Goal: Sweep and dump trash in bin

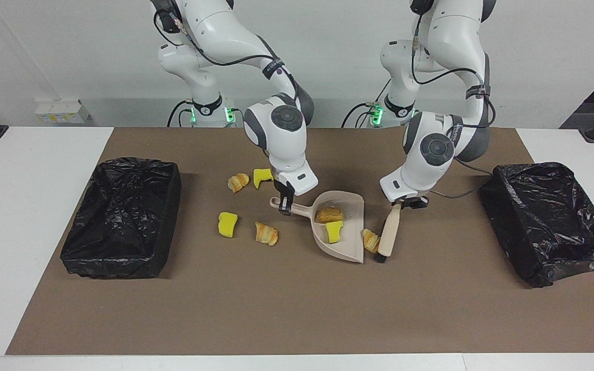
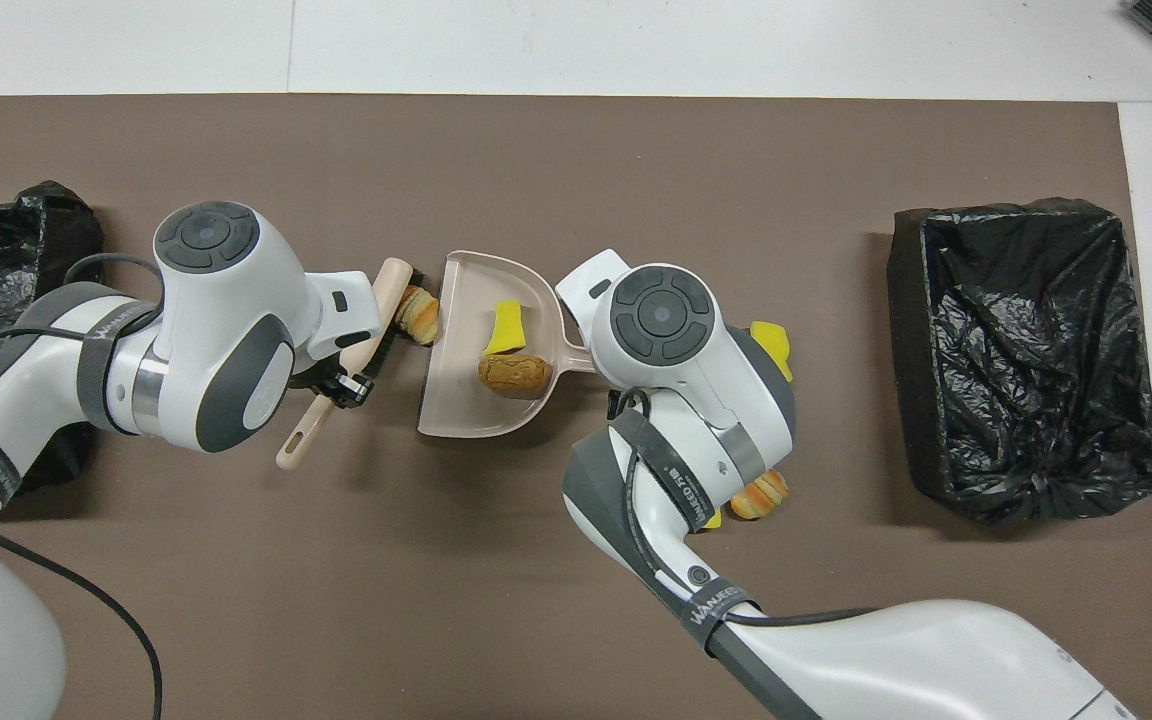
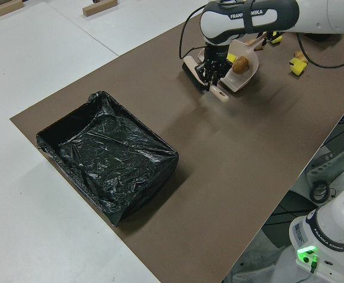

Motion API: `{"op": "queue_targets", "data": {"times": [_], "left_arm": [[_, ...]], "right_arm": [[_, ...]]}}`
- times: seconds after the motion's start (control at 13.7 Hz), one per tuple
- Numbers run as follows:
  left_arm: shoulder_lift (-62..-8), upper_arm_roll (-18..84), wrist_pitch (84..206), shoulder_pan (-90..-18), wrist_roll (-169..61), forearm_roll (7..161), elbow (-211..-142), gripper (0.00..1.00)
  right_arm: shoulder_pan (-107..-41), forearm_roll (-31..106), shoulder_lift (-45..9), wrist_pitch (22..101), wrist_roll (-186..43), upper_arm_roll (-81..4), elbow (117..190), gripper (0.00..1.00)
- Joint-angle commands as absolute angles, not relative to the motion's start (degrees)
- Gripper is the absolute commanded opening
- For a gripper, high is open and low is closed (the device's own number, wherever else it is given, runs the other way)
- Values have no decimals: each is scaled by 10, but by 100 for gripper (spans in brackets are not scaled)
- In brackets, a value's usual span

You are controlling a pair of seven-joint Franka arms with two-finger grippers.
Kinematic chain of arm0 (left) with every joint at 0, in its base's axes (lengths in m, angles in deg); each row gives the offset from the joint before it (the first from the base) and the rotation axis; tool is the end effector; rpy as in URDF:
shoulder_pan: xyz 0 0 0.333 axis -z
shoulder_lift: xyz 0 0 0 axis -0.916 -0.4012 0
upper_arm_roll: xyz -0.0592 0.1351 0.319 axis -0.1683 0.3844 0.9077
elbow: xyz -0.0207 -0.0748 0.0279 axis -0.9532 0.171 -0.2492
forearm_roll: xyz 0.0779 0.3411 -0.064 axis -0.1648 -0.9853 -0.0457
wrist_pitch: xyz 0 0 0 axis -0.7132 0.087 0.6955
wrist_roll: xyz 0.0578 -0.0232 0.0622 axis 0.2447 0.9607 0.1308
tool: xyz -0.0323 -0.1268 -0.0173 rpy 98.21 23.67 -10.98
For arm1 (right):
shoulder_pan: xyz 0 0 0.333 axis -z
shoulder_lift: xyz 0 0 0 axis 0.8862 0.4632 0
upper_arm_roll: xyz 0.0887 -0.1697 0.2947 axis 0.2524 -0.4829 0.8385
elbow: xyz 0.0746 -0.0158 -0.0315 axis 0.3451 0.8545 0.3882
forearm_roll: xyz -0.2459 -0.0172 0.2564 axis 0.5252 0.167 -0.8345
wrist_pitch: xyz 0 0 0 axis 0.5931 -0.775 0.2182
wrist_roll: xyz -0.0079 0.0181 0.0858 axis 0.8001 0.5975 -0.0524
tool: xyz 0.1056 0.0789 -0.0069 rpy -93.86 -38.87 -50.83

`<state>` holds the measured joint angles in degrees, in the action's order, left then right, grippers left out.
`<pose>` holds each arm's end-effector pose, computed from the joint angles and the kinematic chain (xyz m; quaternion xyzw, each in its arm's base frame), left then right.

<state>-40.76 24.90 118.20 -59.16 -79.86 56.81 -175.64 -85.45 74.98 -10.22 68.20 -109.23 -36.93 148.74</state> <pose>0.5355 -0.1717 0.3733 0.9596 -0.2572 -0.1139 0.0060 0.5562 0.3209 0.3858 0.7652 0.6432 0.0172 0.0242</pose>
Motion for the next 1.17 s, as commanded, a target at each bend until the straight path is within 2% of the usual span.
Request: {"op": "queue_targets", "data": {"times": [0.0,0.29,0.58,0.8,1.09], "left_arm": [[-400,243,1134,-587,-830,629,-1758,0],[-374,240,1088,-589,-830,716,-1758,0],[-363,239,1094,-587,-823,809,-1771,0],[-345,249,1083,-591,-816,799,-1765,0],[-317,291,1074,-596,-809,706,-1758,0]], "right_arm": [[-848,748,-98,681,-1118,-364,1481,0],[-837,747,-107,671,-1154,-364,1481,0],[-816,738,-116,664,-1201,-363,1486,0],[-808,736,-117,669,-1209,-363,1485,0],[-766,706,-139,671,-1308,-362,1486,0]]}}
